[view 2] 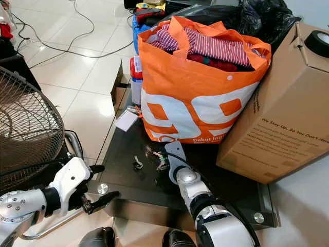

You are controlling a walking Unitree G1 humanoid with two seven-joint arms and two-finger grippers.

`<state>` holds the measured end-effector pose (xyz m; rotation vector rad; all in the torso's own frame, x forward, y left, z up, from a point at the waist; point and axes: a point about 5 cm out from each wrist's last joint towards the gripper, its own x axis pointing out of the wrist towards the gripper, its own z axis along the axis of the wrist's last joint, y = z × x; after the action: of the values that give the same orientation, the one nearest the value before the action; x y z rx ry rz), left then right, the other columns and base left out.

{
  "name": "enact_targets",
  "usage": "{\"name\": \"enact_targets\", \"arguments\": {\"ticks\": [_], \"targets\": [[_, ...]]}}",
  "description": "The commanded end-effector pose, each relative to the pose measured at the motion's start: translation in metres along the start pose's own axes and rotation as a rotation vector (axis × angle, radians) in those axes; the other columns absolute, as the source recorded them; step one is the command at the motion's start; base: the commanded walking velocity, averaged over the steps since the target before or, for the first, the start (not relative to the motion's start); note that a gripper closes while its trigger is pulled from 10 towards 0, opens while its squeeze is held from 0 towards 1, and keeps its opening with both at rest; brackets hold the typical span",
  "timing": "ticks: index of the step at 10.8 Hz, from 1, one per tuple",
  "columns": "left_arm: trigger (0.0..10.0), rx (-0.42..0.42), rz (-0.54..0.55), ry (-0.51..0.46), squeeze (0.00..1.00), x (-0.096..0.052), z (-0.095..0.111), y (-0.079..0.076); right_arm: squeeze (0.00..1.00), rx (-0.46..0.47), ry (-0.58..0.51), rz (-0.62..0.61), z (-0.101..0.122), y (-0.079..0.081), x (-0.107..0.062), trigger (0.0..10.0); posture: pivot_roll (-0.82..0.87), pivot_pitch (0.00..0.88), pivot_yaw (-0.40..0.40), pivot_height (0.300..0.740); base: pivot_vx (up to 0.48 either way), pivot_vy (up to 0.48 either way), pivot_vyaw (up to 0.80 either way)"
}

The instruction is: Hang keys on a hook

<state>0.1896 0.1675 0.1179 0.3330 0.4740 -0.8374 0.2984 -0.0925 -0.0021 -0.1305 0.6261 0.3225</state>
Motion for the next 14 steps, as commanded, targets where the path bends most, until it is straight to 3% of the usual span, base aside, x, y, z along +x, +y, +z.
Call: {"name": "enact_targets", "arguments": {"ticks": [1,4,8,11,12,13,14], "targets": [[10.0,0.003,-0.019,0.005,0.00,0.001,0.000,-0.003,0.00,0.004,0.013,-0.007,-0.003,-0.001,0.000,0.0,0.06,0.155,-0.079,0.740,0.000,0.000,0.00],[10.0,-0.004,-0.008,0.003,0.00,0.001,-0.001,-0.003,0.00,0.019,-0.009,-0.017,-0.005,-0.009,-0.002,0.0,0.06,0.128,-0.080,0.740,0.000,0.000,0.00],[10.0,-0.048,0.109,-0.030,0.00,0.010,-0.001,0.003,0.00,0.046,-0.105,-0.017,-0.006,-0.026,-0.014,0.0,0.05,0.022,-0.090,0.740,0.000,0.000,0.00],[10.0,-0.056,0.261,-0.074,0.00,0.020,0.002,0.015,0.00,0.068,-0.221,-0.007,-0.004,-0.037,-0.042,0.0,0.06,0.000,-0.109,0.740,0.000,0.000,0.00],[10.0,-0.100,0.337,-0.127,0.00,0.020,0.008,0.018,0.00,0.080,-0.272,-0.026,0.000,-0.043,-0.063,0.0,0.06,0.000,-0.107,0.740,0.000,0.000,0.00],[10.0,-0.129,0.384,-0.144,0.00,0.021,0.008,0.023,0.00,0.087,-0.293,-0.038,0.004,-0.044,-0.071,0.0,0.05,0.000,-0.095,0.740,0.000,0.000,0.00],[10.0,-0.167,0.502,-0.200,0.00,0.017,0.013,0.038,0.00,0.118,-0.356,-0.086,0.019,-0.048,-0.087,0.0,0.04,0.000,-0.088,0.740,0.000,0.000,0.00]]}}
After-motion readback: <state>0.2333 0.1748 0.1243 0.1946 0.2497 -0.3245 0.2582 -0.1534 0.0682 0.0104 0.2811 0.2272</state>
